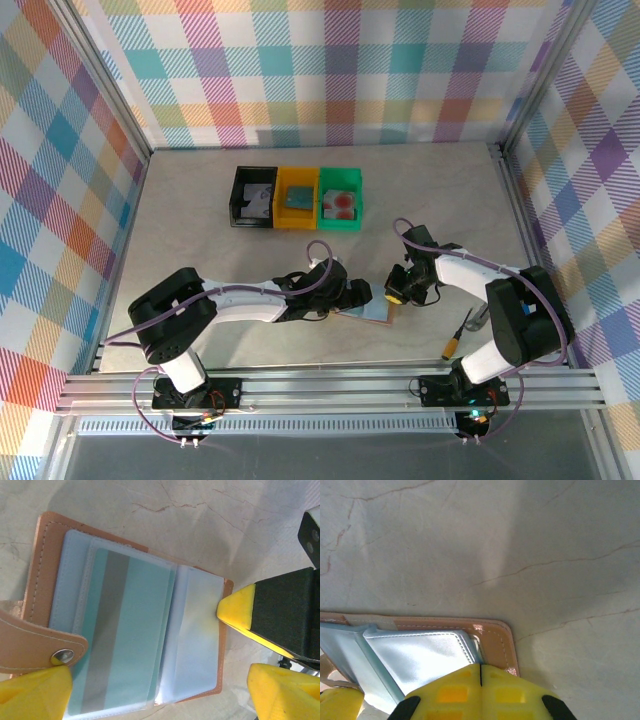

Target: Take the credit cards out of the card holder

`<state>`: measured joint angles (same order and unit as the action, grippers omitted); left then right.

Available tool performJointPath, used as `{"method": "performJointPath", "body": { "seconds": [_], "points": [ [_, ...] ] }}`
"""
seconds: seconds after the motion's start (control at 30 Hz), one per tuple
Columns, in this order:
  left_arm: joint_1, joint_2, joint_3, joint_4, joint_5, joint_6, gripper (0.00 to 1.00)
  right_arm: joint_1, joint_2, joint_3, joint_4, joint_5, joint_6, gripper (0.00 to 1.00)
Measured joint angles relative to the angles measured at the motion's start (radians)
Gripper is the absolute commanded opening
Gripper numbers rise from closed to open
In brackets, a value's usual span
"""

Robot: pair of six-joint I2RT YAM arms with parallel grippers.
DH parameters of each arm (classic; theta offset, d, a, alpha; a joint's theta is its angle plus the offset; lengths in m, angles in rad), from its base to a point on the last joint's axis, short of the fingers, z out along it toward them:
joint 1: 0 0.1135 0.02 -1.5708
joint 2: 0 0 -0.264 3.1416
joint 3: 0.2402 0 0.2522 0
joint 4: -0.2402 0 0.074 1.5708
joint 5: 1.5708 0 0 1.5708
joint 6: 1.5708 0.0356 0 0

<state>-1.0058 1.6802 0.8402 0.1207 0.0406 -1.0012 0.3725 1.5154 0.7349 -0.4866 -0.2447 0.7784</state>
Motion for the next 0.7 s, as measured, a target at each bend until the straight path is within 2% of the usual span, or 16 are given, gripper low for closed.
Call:
{"method": "performJointPath", "body": {
  "seconds": [0.7],
  "points": [
    [-0.044, -0.040, 0.062, -0.110, -0.015, 0.007, 0.90, 0.000, 0.000, 0.000, 0.000, 0.000, 0.000, 0.00]
  ]
}}
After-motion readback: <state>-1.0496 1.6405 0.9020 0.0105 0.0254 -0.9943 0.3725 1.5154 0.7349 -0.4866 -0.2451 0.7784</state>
